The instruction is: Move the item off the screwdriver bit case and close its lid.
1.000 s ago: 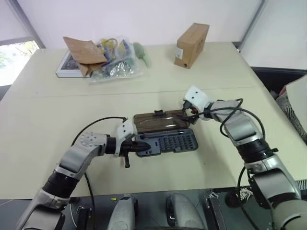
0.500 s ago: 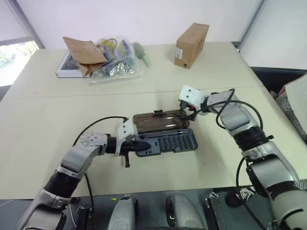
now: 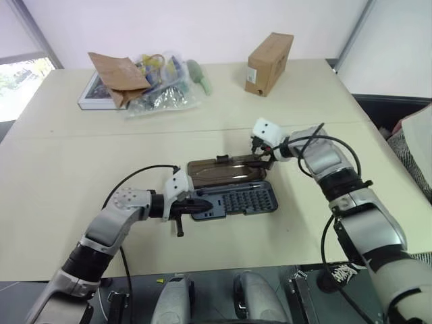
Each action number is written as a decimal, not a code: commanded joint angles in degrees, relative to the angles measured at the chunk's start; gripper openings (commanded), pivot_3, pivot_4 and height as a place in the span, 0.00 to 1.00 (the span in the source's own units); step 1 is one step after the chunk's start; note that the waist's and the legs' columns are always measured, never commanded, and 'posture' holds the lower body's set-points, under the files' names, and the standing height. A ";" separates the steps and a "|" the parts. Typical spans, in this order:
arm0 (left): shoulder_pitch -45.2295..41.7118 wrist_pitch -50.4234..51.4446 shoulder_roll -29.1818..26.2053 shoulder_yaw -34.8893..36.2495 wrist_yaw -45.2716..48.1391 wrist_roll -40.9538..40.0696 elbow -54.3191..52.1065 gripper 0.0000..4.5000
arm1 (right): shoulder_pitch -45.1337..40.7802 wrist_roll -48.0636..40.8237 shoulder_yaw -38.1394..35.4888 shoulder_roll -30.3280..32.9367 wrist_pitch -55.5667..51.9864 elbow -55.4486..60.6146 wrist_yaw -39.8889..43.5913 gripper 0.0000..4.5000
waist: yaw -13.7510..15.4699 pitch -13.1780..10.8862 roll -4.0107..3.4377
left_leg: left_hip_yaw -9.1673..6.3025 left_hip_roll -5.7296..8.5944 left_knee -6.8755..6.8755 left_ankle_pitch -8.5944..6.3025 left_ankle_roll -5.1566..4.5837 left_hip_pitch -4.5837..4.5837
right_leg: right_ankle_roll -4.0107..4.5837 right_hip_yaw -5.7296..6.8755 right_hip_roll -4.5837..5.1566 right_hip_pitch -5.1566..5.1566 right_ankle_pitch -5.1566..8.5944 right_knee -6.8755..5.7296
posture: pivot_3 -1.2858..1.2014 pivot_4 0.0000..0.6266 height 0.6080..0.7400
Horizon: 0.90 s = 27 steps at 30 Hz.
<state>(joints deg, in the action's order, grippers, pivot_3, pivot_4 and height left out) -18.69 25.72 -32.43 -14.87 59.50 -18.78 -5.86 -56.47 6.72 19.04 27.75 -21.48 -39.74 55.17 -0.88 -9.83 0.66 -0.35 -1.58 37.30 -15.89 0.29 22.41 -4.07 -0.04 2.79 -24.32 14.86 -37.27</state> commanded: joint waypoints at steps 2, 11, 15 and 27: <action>0.83 0.38 0.16 -0.58 -0.85 1.30 0.04 0.00 | -2.16 -0.12 -0.86 -0.13 0.00 -2.77 2.54 0.94 | 0.00 0.01 -0.01 | 0.00 0.00 0.00 0.00 0.00 0.00 | 0.00 0.00 0.00 0.00 0.00 -0.01 | 0.52 0.24 1.00; 0.80 0.56 0.59 -0.51 -1.65 1.27 -0.32 0.00 | -3.12 1.70 -0.05 -0.73 1.63 -5.65 3.85 0.04 | -0.16 0.04 0.02 | 0.01 0.00 0.02 0.00 0.00 -0.01 | 0.00 -0.01 0.00 0.00 -0.01 -0.04 | 0.52 0.24 1.00; 0.72 0.76 0.72 -0.30 -2.02 1.22 -0.53 0.00 | -3.20 2.56 0.03 -0.92 2.39 -6.64 4.81 0.00 | -0.54 0.08 0.08 | 0.04 -0.14 0.00 0.00 0.00 -0.31 | 0.14 -0.02 -0.17 0.25 -0.08 -0.05 | 0.52 0.24 1.00; 0.18 1.28 1.02 0.23 -2.62 1.02 -0.52 0.00 | 1.25 6.28 0.91 1.28 10.07 -0.15 3.87 0.00 | -0.35 0.08 0.08 | 0.03 -0.19 0.00 0.00 0.00 -0.35 | 0.18 -0.04 -0.23 0.24 -0.08 -0.14 | 0.52 0.24 1.00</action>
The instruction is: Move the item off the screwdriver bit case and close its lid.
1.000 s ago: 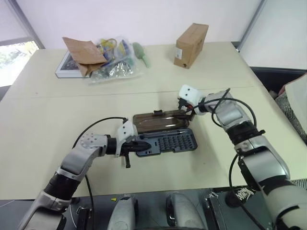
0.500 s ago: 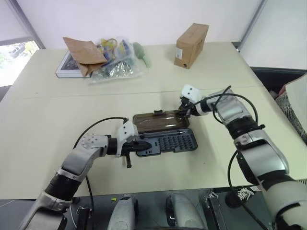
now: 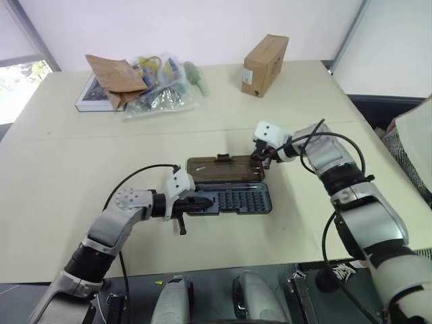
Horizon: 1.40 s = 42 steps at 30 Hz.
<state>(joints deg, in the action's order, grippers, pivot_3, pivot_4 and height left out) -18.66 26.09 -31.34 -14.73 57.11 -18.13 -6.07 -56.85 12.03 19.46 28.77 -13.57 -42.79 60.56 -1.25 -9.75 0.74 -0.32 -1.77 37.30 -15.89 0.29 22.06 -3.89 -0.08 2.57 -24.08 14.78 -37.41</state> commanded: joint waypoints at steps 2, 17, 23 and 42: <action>0.04 1.02 -0.05 0.20 -0.24 0.28 -0.31 0.00 | 2.64 1.61 0.41 0.71 4.29 4.49 -2.38 0.00 | 0.04 0.00 0.00 | 0.01 0.00 0.00 0.00 0.00 0.00 | 0.00 -0.01 0.00 0.00 0.00 0.00 | 0.52 0.24 1.00; -0.93 2.30 -0.04 1.01 0.04 -0.07 -0.71 0.00 | 13.81 4.20 -2.70 1.47 14.52 18.25 -15.32 0.00 | -1.04 0.01 0.02 | 0.03 -0.02 0.00 0.00 0.00 -0.07 | 0.00 -0.07 -0.04 0.03 0.00 -0.04 | 0.52 0.24 1.00; -0.86 2.58 -0.10 1.08 0.03 -0.12 -1.01 0.00 | 18.60 5.34 -4.60 1.74 15.29 26.92 -20.30 0.00 | -1.32 0.01 0.02 | 0.05 -0.04 -0.02 0.00 0.00 -0.14 | 0.01 -0.15 -0.08 0.04 0.00 -0.07 | 0.52 0.24 1.00; -2.06 2.38 0.24 0.80 0.30 0.21 0.11 0.00 | 27.47 7.64 -8.40 6.04 13.06 48.06 -24.36 0.00 | -1.04 -0.02 0.06 | 0.20 -0.03 -0.14 -0.01 -0.01 -0.36 | -0.01 -0.58 -0.14 0.04 0.00 -0.05 | 0.52 0.24 1.00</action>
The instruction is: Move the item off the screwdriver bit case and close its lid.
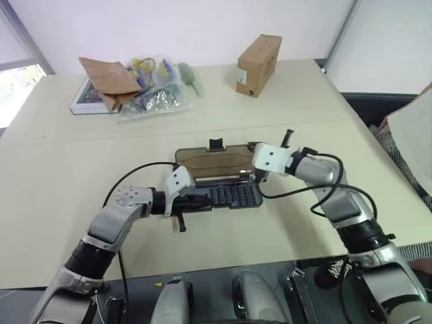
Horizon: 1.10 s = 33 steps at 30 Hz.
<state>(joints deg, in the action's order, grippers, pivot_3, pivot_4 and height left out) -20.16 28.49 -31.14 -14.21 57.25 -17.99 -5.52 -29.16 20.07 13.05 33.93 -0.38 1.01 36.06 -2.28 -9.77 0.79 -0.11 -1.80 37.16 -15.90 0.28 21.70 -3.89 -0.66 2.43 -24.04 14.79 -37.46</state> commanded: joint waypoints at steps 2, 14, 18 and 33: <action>-0.70 -0.10 0.10 0.27 0.21 0.09 -0.31 0.00 | 0.35 -0.99 -2.32 1.63 -1.05 6.29 1.06 0.00 | 0.04 -0.01 0.01 | 0.00 0.00 0.00 0.00 0.00 0.00 | 0.00 0.00 0.00 0.00 0.00 0.00 | 0.52 0.24 1.00; -1.50 -0.31 0.36 0.22 0.40 0.14 0.46 0.00 | 3.10 -0.76 -2.58 4.05 -2.15 13.41 2.95 0.00 | -0.03 -0.01 0.01 | 0.00 0.01 0.00 0.00 0.00 0.00 | -0.01 0.00 -0.01 0.00 0.01 0.01 | 0.52 0.24 1.00; -1.97 -0.46 0.38 0.34 0.51 0.18 1.14 0.00 | 3.77 -0.01 -2.50 3.93 -1.81 14.62 2.37 0.00 | 0.04 -0.01 0.01 | 0.00 0.01 0.00 0.00 0.00 0.01 | -0.01 0.00 0.00 0.00 0.01 0.01 | 0.52 0.24 1.00; -3.35 -0.54 1.21 1.81 0.86 -0.53 4.02 0.00 | 8.32 9.89 -2.26 1.49 7.14 12.16 -11.55 0.00 | 0.26 -0.01 0.02 | 0.05 0.02 0.01 0.00 0.00 0.02 | -0.01 0.00 0.00 -0.01 0.01 0.02 | 0.52 0.24 1.00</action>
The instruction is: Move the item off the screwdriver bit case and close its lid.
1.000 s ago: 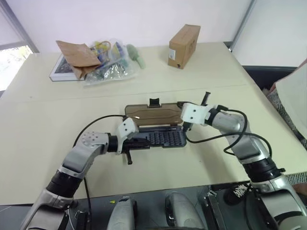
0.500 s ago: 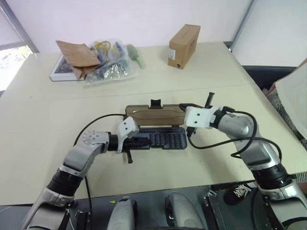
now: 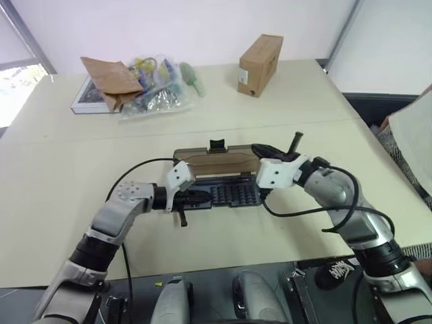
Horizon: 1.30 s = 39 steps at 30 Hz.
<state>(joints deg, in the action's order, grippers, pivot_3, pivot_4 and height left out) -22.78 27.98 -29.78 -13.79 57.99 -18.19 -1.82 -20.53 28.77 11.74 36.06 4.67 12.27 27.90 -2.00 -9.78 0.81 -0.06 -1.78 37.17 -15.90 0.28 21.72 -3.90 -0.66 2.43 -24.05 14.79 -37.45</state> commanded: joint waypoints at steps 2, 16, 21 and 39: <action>-1.02 0.13 -0.32 1.67 0.32 -0.52 0.54 0.00 | 0.10 2.29 -0.64 -1.00 3.06 -0.46 -4.94 0.00 | -0.02 0.00 0.00 | 0.00 0.00 0.00 0.00 0.00 0.00 | 0.00 0.00 0.00 0.00 0.00 0.00 | 0.52 0.24 1.00; -1.58 0.30 -2.28 3.38 2.02 -1.02 0.05 0.00 | 0.73 3.03 1.08 -3.13 5.10 -4.98 -6.49 0.00 | -0.41 -0.01 0.02 | 0.07 -0.01 -0.01 0.00 0.00 -0.02 | 0.00 -0.01 -0.02 0.00 0.00 0.00 | 0.52 0.24 1.00; -1.87 1.75 -2.95 4.70 2.39 -2.65 -1.48 0.00 | 0.00 3.04 0.96 -3.11 5.96 -6.33 -6.56 0.00 | -0.40 -0.01 0.02 | 0.07 -0.01 -0.01 0.00 0.00 -0.02 | 0.00 -0.01 -0.02 0.00 0.00 0.00 | 0.52 0.24 1.00; -18.20 13.51 -1.12 21.75 -4.44 -18.23 1.98 0.00 | -0.36 3.11 1.59 -3.19 7.76 -8.21 -6.00 0.00 | -0.57 -0.04 0.10 | 0.05 -0.01 0.00 0.00 0.00 -0.07 | -0.01 -0.05 -0.04 0.01 0.00 -0.01 | 0.52 0.24 1.00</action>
<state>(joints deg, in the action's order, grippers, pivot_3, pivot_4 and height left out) -39.66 41.22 -31.13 5.28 54.81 -34.84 -1.43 -20.62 32.38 12.65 33.11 11.50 3.96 21.66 -2.57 -9.83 0.91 0.00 -1.79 37.14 -15.90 0.28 21.60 -3.91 -0.75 2.39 -24.02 14.79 -37.46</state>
